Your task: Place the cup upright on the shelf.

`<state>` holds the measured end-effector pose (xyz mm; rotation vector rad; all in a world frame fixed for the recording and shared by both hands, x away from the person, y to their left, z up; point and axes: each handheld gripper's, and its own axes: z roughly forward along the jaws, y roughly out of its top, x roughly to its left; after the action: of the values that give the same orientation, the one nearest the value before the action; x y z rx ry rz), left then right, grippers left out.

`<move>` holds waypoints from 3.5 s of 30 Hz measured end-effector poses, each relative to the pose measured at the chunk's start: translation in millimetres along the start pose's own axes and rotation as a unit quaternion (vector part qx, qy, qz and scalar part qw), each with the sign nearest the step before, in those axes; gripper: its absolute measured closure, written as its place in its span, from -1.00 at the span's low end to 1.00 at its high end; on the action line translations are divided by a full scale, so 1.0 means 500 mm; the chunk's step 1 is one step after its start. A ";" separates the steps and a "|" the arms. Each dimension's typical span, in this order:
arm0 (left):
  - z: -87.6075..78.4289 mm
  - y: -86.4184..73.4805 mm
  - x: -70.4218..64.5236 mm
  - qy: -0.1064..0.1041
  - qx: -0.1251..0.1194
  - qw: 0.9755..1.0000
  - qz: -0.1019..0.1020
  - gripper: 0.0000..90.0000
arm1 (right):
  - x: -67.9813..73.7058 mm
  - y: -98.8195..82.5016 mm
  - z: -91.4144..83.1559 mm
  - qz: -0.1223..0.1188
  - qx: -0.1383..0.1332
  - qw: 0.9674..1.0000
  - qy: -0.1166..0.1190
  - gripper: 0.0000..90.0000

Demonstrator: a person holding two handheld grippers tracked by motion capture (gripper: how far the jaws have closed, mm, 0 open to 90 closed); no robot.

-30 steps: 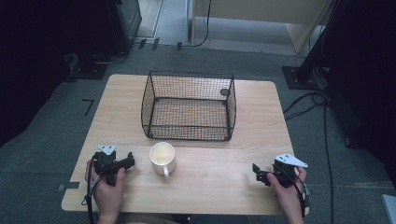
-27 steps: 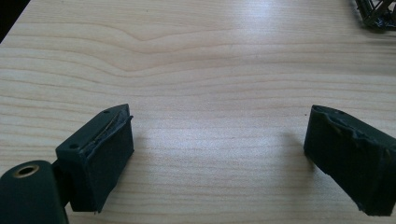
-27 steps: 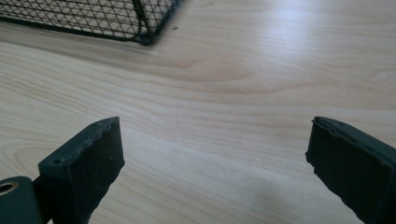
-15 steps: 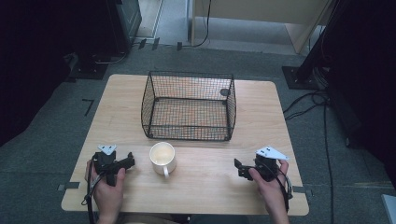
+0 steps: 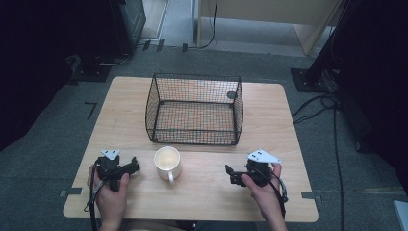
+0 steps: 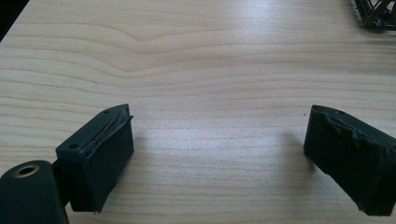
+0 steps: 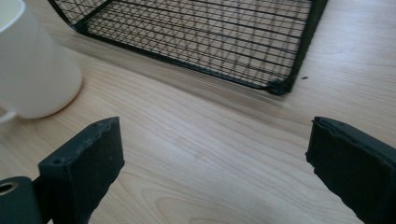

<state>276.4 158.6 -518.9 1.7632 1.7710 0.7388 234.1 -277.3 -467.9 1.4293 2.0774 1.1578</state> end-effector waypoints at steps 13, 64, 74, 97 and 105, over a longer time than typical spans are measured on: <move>0.000 0.000 -0.001 -0.004 0.000 1.000 0.005 -0.81 | 0.084 0.019 0.039 -0.022 0.003 0.998 0.051 -0.92; 0.000 0.000 -0.002 -0.008 -0.001 1.000 0.006 -0.81 | 0.285 0.015 0.128 -0.083 0.026 0.987 0.133 -0.40; 0.000 0.000 -0.002 -0.008 -0.001 1.000 0.007 -0.81 | 0.259 0.010 0.125 -0.074 0.030 0.986 0.145 0.37; 0.000 0.000 -0.002 -0.010 0.000 1.000 0.011 -0.81 | 0.242 0.026 0.144 -0.122 0.055 0.967 0.215 0.65; 0.000 0.000 -0.002 -0.012 0.000 1.000 0.012 -0.81 | 0.261 0.018 0.147 -0.145 0.055 0.973 0.171 0.73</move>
<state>276.5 157.4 -519.0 1.7881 1.7373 0.7255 234.9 -128.5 -485.4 0.9740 2.5189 1.2507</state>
